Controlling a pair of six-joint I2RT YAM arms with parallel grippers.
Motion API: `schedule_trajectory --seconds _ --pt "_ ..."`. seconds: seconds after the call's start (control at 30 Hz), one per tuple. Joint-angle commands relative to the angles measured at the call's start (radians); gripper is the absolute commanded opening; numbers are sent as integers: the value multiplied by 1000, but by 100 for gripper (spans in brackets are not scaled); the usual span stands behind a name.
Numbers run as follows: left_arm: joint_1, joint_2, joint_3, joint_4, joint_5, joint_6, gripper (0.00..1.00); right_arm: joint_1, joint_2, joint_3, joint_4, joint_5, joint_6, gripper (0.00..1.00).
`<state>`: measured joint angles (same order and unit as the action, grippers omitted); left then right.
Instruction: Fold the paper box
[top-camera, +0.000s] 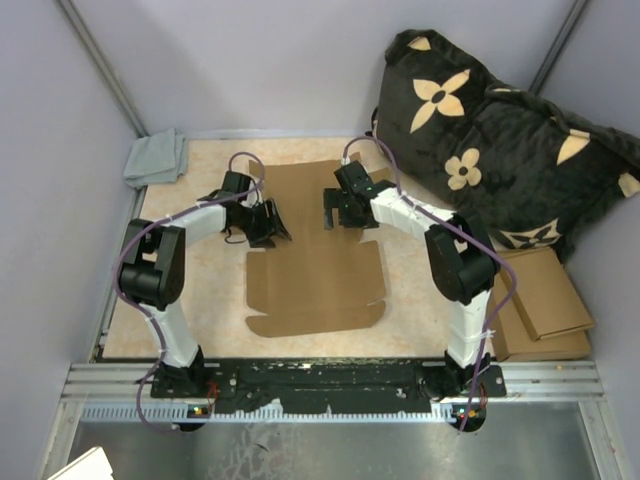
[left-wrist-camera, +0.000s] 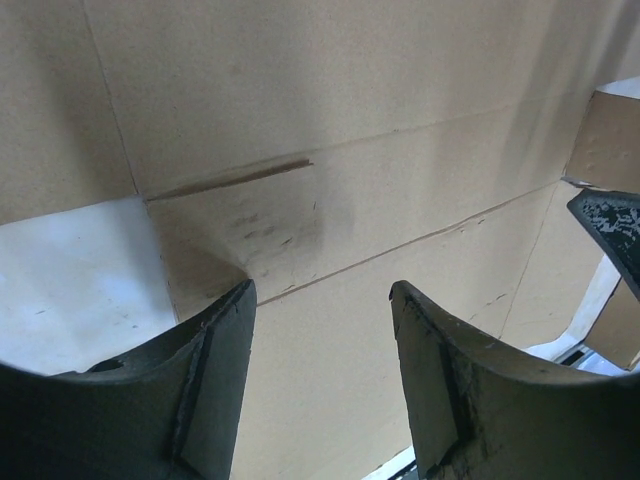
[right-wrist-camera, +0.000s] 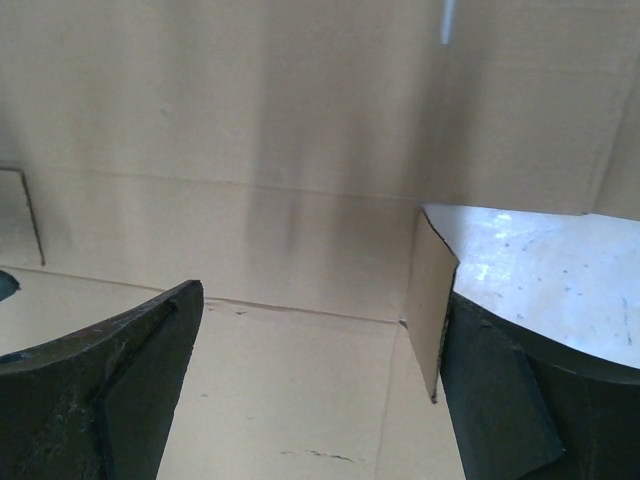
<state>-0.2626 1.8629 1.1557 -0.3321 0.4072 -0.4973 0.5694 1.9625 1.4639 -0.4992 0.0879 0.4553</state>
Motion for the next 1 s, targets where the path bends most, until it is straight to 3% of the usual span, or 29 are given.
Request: schedule_trajectory --seconds 0.0,0.43,0.97 --pt "-19 16 9 -56 -42 29 64 30 22 32 45 -46 -32 95" --pt "-22 41 18 -76 -52 33 64 57 169 73 27 -81 -23 93" --pt "-63 -77 -28 -121 -144 64 65 62 -23 -54 30 -88 -15 93"
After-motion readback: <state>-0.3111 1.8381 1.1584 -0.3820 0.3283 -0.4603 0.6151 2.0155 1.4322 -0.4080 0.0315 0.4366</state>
